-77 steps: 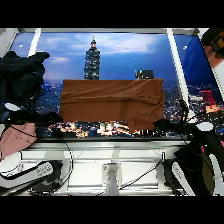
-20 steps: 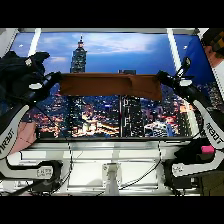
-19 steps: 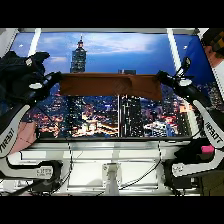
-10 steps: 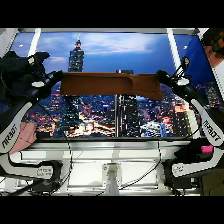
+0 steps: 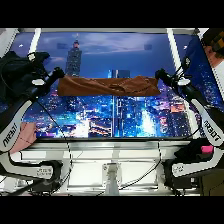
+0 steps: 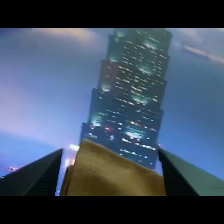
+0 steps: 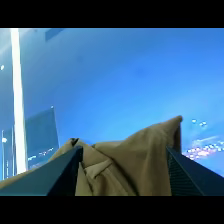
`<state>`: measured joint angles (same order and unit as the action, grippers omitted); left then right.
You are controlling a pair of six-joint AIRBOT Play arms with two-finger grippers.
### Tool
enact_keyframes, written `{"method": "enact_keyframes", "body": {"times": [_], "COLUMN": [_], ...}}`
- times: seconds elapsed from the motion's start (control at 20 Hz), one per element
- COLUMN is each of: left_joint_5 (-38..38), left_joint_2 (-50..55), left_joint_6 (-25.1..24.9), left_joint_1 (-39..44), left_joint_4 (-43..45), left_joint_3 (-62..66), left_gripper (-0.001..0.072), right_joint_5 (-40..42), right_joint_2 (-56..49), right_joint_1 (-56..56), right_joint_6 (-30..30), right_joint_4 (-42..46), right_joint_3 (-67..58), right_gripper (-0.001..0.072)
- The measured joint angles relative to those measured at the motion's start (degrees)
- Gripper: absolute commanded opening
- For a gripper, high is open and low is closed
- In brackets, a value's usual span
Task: Fold the clothes and pants, and hang the long-sleeved shirts on hangers.
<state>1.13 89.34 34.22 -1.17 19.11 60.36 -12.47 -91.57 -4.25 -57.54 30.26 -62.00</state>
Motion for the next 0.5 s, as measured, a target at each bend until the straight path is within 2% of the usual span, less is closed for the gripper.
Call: {"method": "enact_keyframes", "body": {"times": [0.25,0.35,0.5], "left_joint_5": [-0.07,-0.09,-2.05], "left_joint_2": [-0.87,-1.6,-2.32], "left_joint_6": [0.0,0.0,0.0], "left_joint_1": [-0.28,-0.66,-1.62], "left_joint_4": [0.31,0.35,0.7], "left_joint_3": [0.04,0.04,0.04], "left_gripper": [0.0707,0.0707,0.0706], "right_joint_5": [-2.19,-4.22,-12.15], "right_joint_2": [1.57,2.38,2.89], "right_joint_1": [0.0,0.0,0.0], "right_joint_6": [0.13,0.15,0.17], "right_joint_4": [1.64,4.55,12.46], "right_joint_3": [0.0,-0.39,-2.95], "right_gripper": [0.0591,0.059,0.0589]}}
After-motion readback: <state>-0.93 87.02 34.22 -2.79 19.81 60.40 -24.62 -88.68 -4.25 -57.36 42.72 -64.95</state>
